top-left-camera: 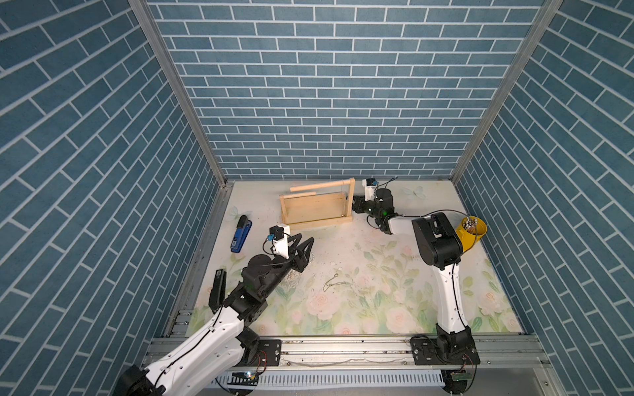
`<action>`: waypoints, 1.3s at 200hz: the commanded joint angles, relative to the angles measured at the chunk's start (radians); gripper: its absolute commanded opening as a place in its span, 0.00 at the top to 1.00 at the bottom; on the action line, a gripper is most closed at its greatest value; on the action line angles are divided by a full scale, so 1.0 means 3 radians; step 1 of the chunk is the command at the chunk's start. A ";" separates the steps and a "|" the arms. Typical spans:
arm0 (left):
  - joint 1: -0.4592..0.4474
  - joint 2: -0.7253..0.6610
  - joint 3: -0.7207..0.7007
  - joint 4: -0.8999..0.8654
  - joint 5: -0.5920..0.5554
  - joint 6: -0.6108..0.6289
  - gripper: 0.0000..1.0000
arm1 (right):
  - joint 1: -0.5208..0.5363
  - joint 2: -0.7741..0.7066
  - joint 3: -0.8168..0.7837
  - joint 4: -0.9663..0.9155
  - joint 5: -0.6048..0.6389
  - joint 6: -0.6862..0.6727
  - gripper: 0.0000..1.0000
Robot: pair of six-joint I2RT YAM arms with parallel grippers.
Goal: Hang the necklace on the jewelry display stand
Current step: Adjust the stand at the center of the board.
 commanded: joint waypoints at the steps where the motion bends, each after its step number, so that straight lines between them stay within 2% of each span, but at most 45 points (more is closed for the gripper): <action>1: 0.0012 -0.0092 -0.0024 -0.0127 -0.0074 0.0021 0.45 | 0.0036 -0.0215 -0.0245 0.0335 -0.0008 0.0167 0.57; 35: 0.0014 -0.0135 0.0010 -0.0216 -0.0112 0.0012 0.45 | 0.0058 -0.0451 -0.0489 0.0352 0.0110 0.0181 0.57; 75: 0.0014 -0.0228 0.0073 -0.0356 -0.0206 -0.0044 0.44 | 0.0104 -0.1205 -0.0786 -0.0372 0.0932 0.0070 0.55; 110: 0.0013 -0.0293 0.0064 -0.0396 -0.0267 -0.0066 0.44 | 0.0499 -0.1798 -0.0871 -0.1051 0.1504 -0.0248 0.54; 144: 0.0014 -0.0393 0.0052 -0.0378 -0.0204 -0.0118 0.44 | 0.0913 -0.2162 -0.0998 -0.1128 0.1911 -0.0255 0.59; 175: 0.0012 -0.0413 0.0011 -0.0333 -0.0144 -0.0184 0.44 | 0.1094 -0.2120 -0.0767 -0.1179 0.2042 -0.0261 0.62; 260: 0.0011 -0.0723 -0.0061 -0.0464 -0.0255 -0.0147 0.44 | 0.1116 -0.1514 -0.0075 -0.1563 0.2253 -0.0139 0.65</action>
